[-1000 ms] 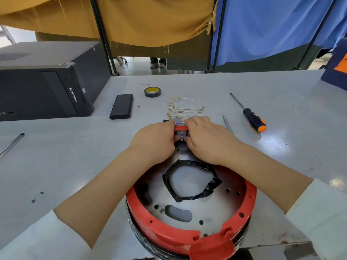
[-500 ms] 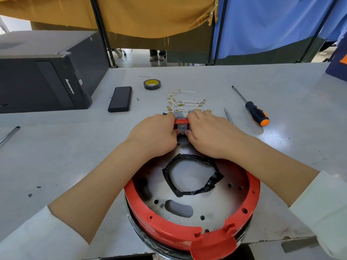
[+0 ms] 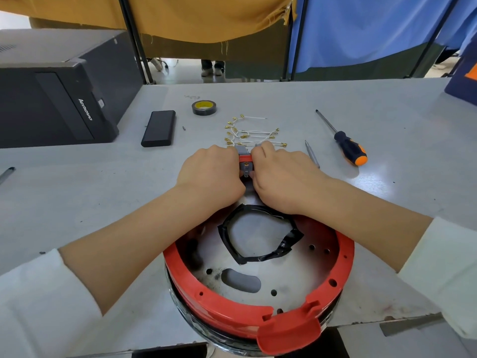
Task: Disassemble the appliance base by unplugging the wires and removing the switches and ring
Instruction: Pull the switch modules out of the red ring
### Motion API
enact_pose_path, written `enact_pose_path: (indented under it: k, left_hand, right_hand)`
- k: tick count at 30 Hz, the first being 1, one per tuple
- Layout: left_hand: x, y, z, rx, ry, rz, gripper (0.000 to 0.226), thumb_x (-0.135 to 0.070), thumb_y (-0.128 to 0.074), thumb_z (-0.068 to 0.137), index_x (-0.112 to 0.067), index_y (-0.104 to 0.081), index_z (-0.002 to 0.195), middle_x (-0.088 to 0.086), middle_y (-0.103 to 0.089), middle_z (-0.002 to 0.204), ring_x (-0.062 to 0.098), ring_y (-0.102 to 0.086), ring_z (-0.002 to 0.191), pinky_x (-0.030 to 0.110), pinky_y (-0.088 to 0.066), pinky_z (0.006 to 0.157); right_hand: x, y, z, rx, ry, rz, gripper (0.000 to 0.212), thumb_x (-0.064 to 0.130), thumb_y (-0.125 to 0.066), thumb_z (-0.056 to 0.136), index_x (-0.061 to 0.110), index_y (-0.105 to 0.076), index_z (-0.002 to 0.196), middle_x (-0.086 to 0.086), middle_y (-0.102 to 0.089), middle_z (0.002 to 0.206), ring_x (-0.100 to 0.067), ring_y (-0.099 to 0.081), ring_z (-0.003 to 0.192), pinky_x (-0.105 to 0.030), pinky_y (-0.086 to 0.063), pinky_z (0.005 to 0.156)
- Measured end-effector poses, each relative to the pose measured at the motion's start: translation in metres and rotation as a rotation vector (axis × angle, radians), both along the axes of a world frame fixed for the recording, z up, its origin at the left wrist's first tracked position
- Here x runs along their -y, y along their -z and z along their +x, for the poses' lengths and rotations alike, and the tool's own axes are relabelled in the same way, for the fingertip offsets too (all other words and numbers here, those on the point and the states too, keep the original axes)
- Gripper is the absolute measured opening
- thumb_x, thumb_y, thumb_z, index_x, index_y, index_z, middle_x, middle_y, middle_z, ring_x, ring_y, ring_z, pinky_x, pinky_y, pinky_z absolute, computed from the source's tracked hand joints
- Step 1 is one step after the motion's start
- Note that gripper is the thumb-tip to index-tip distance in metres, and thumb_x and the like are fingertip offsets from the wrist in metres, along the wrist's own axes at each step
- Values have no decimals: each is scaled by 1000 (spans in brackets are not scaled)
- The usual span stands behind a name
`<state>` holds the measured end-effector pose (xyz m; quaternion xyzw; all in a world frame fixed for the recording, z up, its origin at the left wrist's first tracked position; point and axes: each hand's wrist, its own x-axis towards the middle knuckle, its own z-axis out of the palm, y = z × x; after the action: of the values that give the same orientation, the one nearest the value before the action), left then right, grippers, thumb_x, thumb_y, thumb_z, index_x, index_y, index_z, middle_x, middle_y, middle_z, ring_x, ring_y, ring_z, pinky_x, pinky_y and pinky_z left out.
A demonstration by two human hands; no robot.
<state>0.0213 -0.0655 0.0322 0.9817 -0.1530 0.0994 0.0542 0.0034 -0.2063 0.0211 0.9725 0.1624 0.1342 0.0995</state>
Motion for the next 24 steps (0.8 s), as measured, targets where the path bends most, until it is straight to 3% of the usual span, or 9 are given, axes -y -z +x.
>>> enact_pose_path:
  k: [6,10,14,20,24]
  left_hand:
    - [2,-1,-3,-6,-19,18,13,-18,-53,75,-16,-43,83,-1,-34,62,14,-27,51,25,-19,44]
    - [-1,-2,-5,-12,-5,10,13,-19,-52,78,-17,-41,85,-1,-36,65,21,-33,58,25,-19,44]
    - [-5,-1,-4,-39,67,-22,10,-24,-48,88,-17,-45,94,10,-59,94,25,-40,71,30,-25,50]
    - [-7,3,0,-39,109,-12,16,-28,-42,95,-15,-47,102,11,-61,109,35,-57,94,33,-31,64]
    - [-3,2,-3,-26,50,9,9,-23,-47,90,-17,-42,94,8,-61,104,29,-48,77,31,-29,60]
  right_hand:
    - [-1,0,0,6,2,-29,27,25,-41,96,7,-40,115,-12,-47,114,-29,-55,84,-31,-7,47]
    - [1,-1,-1,5,-21,6,28,26,-40,97,7,-40,116,-11,-46,115,-30,-56,88,-31,-18,52]
    - [5,-1,1,2,-63,40,28,29,-38,98,7,-41,115,-11,-48,115,-31,-57,90,-34,-27,59]
    - [7,0,3,-3,-73,46,29,31,-36,99,8,-42,114,-11,-49,114,-32,-58,91,-34,-28,59]
    - [4,1,2,2,-49,53,28,30,-38,98,8,-42,114,-10,-48,114,-30,-56,91,-32,-24,57]
